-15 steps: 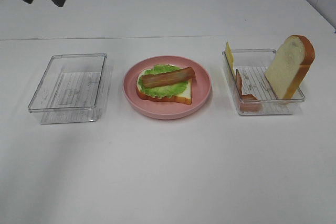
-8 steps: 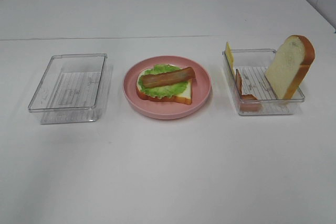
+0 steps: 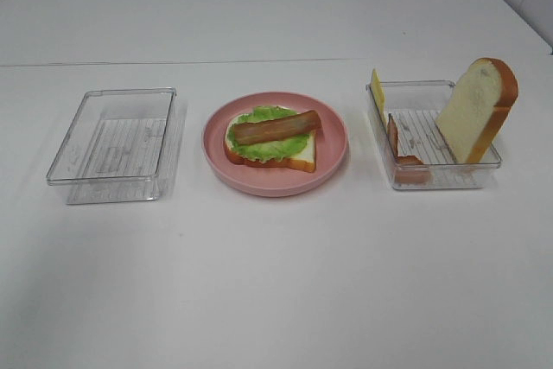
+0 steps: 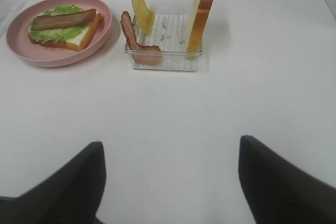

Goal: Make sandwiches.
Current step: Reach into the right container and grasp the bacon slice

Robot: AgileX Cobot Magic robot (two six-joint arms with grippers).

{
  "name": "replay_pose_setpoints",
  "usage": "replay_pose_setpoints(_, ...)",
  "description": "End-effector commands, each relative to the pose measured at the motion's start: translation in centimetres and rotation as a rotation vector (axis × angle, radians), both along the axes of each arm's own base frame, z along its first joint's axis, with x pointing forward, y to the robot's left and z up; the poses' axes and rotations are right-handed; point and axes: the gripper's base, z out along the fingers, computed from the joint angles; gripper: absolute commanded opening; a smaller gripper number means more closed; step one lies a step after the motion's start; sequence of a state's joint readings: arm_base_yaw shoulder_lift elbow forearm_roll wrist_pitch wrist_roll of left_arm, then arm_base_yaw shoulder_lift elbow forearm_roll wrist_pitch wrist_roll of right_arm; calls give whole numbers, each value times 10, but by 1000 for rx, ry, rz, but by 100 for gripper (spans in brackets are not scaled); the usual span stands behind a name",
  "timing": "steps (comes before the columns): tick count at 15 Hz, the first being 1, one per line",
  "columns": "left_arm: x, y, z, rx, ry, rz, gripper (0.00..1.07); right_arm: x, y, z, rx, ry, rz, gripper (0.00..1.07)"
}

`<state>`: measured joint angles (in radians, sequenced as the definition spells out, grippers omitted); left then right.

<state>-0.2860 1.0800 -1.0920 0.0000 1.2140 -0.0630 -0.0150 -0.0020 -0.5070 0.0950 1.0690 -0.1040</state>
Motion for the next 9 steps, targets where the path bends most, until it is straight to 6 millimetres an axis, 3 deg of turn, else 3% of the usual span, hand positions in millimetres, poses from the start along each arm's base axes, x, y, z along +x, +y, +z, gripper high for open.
replay_pose_setpoints(1, -44, 13, -20, -15, -57, -6, 58, -2, 0, -1, -6, -19, 1, 69)
replay_pose_setpoints(3, -70, 20, -33, -54, -162, 6, 58, -2, 0, -1, -6, -19, 1, 69)
replay_pose_setpoints(9, -120, 37, -57, -58, -334, -32, 58, -2, 0, -1, -6, -19, 1, 69)
